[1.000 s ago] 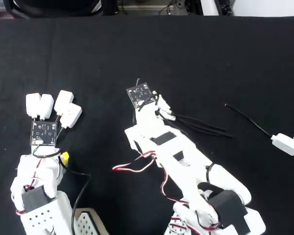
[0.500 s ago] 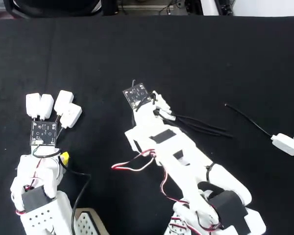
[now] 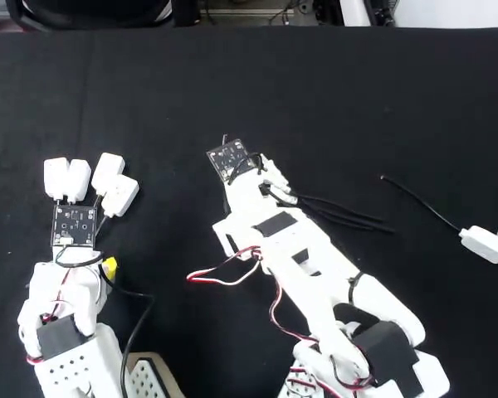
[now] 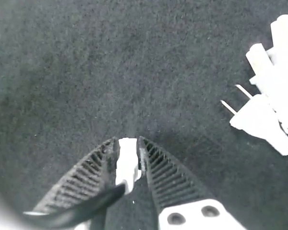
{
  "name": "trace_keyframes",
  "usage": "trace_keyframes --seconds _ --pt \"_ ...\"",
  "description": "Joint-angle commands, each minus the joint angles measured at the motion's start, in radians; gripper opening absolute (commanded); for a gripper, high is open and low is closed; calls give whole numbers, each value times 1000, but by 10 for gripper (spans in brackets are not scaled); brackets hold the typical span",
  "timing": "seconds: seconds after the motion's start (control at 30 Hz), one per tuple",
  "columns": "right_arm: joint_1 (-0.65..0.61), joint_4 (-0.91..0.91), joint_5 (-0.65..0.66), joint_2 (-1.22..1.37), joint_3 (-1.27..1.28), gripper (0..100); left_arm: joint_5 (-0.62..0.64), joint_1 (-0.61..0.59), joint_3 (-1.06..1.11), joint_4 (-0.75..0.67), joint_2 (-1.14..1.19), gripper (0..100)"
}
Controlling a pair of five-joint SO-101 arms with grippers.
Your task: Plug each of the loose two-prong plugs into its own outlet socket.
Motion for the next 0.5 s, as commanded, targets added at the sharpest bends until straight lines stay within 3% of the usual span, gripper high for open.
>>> trace_keyframes --seconds 0.0,0.2,0.47 --pt "-5 18 8 1 -21 13 -11 12 -4 11 -5 285" --pt "-5 74 8 1 -33 87 -11 12 -4 11 -5 286" --pt "-5 94 8 1 -47 60 -11 12 -4 11 -5 286"
